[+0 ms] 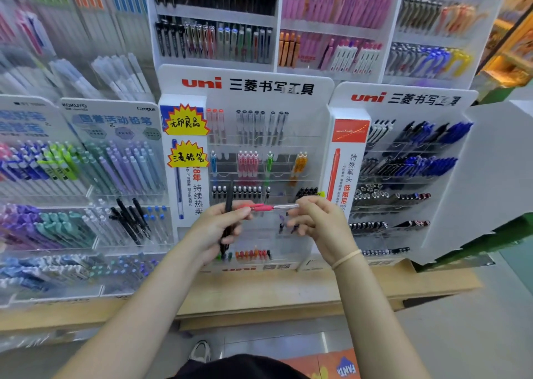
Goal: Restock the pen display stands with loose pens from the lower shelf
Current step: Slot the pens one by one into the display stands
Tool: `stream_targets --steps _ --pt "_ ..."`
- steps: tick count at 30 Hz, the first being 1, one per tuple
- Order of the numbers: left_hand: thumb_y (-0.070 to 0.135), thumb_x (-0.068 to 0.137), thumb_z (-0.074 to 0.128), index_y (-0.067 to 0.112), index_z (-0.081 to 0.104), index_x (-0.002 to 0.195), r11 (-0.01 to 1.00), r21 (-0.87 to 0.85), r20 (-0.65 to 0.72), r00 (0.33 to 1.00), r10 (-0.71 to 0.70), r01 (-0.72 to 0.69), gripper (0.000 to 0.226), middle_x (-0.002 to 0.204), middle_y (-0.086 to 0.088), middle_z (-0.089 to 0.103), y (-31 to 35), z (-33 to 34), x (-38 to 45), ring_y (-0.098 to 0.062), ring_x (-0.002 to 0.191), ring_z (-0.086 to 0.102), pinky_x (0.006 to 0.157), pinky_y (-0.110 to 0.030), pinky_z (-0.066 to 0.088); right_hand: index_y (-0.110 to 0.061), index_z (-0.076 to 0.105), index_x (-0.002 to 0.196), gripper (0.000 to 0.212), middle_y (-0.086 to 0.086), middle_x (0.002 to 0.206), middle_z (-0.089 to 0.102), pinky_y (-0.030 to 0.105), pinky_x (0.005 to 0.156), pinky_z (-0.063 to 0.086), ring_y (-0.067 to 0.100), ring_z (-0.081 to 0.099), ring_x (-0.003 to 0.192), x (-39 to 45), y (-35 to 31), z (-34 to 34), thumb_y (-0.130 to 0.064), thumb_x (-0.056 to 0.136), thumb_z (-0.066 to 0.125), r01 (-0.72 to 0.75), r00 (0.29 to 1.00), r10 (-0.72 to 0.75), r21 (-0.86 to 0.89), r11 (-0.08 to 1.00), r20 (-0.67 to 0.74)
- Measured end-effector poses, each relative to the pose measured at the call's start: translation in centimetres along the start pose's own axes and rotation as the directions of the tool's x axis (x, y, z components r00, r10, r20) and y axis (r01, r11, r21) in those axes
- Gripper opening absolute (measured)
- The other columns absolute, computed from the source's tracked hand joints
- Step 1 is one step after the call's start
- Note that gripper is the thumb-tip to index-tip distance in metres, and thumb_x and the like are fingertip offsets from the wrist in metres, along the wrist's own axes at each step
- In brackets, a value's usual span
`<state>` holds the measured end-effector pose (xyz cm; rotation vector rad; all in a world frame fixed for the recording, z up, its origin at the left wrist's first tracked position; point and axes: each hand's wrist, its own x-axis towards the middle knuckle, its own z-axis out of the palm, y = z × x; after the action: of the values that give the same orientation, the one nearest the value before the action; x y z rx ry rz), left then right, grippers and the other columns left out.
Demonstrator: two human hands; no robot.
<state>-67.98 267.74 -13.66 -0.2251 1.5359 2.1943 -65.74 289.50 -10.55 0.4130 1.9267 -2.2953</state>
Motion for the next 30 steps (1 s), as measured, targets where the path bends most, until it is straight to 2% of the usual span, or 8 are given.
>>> stream_targets --steps 5,8,11,16,19,25,28,30 --pt "0.01 0.086 0.068 0.009 0.068 0.089 0.983 -0.155 -0.067 0.994 0.09 -0.1 0.003 0.078 -0.002 0.067 0.0 2.5 0.8 -0.005 0.048 0.047 0.036 -0.014 0.025 -0.004 0.057 0.098 0.001 0.018 0.084 0.071 0.024 0.051 0.051 0.027 0.069 0.069 -1.1 1.3 -0.3 -0.004 0.097 0.057 -0.084 0.987 0.084 -0.007 0.996 0.135" --pt "0.021 0.078 0.072 0.006 0.069 0.095 0.986 -0.126 -0.038 0.994 0.107 -0.111 0.022 0.079 -0.007 0.06 -0.7 3.4 0.7 -0.005 0.044 0.039 0.037 -0.015 0.025 -0.003 0.06 0.096 0.004 0.017 0.088 0.073 0.029 0.064 0.057 0.028 0.071 0.08 -1.6 2.0 -0.9 -0.001 0.096 0.056 -0.085 0.97 0.105 -0.099 0.991 0.22" --pt "0.024 0.081 0.069 0.0 0.068 0.104 0.995 -0.025 0.054 0.994 0.095 -0.094 0.034 0.086 -0.011 0.061 -1.7 4.0 0.1 -0.004 0.038 0.029 0.037 -0.015 0.024 -0.009 0.07 0.097 0.013 0.007 0.096 0.075 0.033 0.082 0.056 0.021 0.07 0.092 -1.8 2.3 -1.8 -0.009 0.097 0.058 0.012 0.984 0.024 -0.202 0.979 0.175" --pt "0.018 0.09 0.064 -0.003 0.066 0.121 0.995 0.084 0.184 0.981 -0.061 0.046 0.038 0.08 -0.003 0.064 -3.6 5.6 -1.3 -0.003 0.04 0.028 0.043 -0.018 0.019 -0.018 0.072 0.111 0.019 -0.001 0.099 0.075 0.018 0.069 0.048 0.007 0.066 0.089 -2.3 1.0 -3.2 -0.016 0.099 0.056 0.138 0.972 -0.093 -0.203 0.969 0.216" --pt "0.016 0.089 0.063 -0.001 0.07 0.107 0.993 0.1 0.215 0.973 -0.087 0.067 0.025 0.074 -0.005 0.063 -4.8 6.4 -1.8 -0.002 0.039 0.029 0.044 -0.019 0.018 -0.014 0.074 0.109 0.018 0.0 0.094 0.074 0.018 0.066 0.045 0.006 0.065 0.084 -2.1 1.0 -4.0 -0.012 0.096 0.061 0.173 0.954 -0.097 -0.26 0.95 0.283" --pt "0.019 0.087 0.064 0.0 0.067 0.091 0.996 0.058 0.145 0.986 -0.082 0.075 0.019 0.078 -0.007 0.06 -7.9 6.5 -2.9 -0.001 0.038 0.028 0.041 -0.015 0.019 -0.013 0.073 0.108 0.016 -0.003 0.092 0.073 0.016 0.066 0.047 0.001 0.064 0.082 -1.8 2.8 -5.8 -0.012 0.094 0.065 0.144 0.925 -0.008 -0.332 0.932 0.379" --pt "0.017 0.093 0.059 -0.005 0.064 0.107 0.996 0.052 0.113 0.99 -0.081 0.075 0.027 0.066 0.001 0.06 -9.4 7.2 -3.6 -0.002 0.039 0.029 0.04 -0.015 0.022 -0.012 0.073 0.106 0.015 0.002 0.093 0.073 0.02 0.071 0.05 0.007 0.064 0.086 -1.5 3.8 -6.6 -0.011 0.093 0.066 0.113 0.925 0.036 -0.364 0.924 0.377" --pt "0.019 0.098 0.057 -0.001 0.062 0.117 0.997 -0.016 0.018 0.997 -0.08 0.08 0.028 0.074 -0.002 0.06 -9.9 7.4 -3.3 -0.005 0.043 0.034 0.04 -0.016 0.026 -0.013 0.073 0.1 0.012 0.004 0.092 0.073 0.024 0.074 0.053 0.011 0.066 0.086 -1.3 3.9 -7.3 -0.008 0.092 0.066 0.1 0.944 0.021 -0.347 0.932 0.329"
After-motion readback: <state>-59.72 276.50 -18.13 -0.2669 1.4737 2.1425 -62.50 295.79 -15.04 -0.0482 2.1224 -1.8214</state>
